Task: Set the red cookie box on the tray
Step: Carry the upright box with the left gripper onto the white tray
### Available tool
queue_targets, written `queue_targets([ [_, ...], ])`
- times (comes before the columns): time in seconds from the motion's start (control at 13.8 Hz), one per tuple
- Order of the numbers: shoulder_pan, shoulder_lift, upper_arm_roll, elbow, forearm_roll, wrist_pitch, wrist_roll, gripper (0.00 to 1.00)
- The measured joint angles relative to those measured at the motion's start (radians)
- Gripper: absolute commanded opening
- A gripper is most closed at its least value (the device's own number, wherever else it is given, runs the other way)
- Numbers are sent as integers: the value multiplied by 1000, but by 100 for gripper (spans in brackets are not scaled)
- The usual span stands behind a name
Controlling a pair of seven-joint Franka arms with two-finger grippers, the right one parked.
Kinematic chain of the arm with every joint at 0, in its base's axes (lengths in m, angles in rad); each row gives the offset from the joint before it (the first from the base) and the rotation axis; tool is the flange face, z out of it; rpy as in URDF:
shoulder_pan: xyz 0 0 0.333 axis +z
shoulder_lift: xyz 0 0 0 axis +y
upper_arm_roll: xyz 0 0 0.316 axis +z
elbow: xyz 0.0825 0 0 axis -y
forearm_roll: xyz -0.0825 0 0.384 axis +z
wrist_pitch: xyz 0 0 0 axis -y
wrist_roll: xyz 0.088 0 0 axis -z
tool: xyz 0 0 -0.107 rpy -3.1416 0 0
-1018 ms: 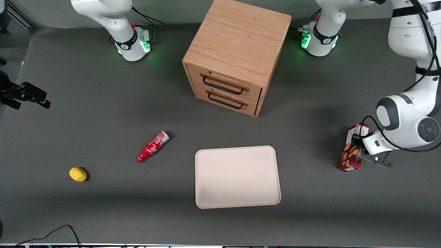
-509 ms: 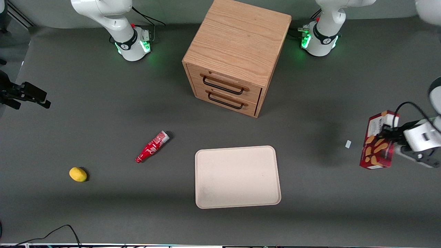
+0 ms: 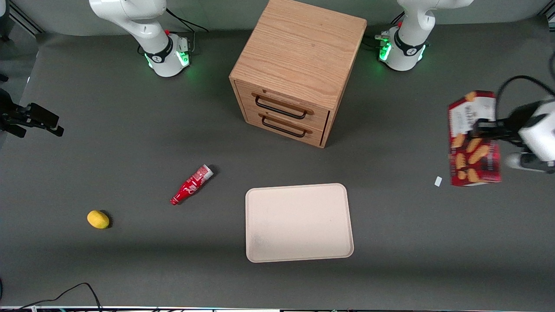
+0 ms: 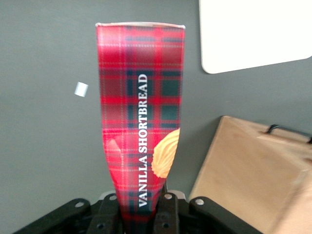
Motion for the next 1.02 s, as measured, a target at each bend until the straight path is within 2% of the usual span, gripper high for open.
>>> queue_targets([
  [0.22, -9, 32, -154, -2, 28, 118, -201, 0],
  [0.51, -27, 150, -273, -61, 98, 399, -366, 0],
  [0.73, -65, 268, -298, -111, 178, 615, -440, 0],
  [1.02, -85, 361, -300, -131, 274, 775, -481, 0],
])
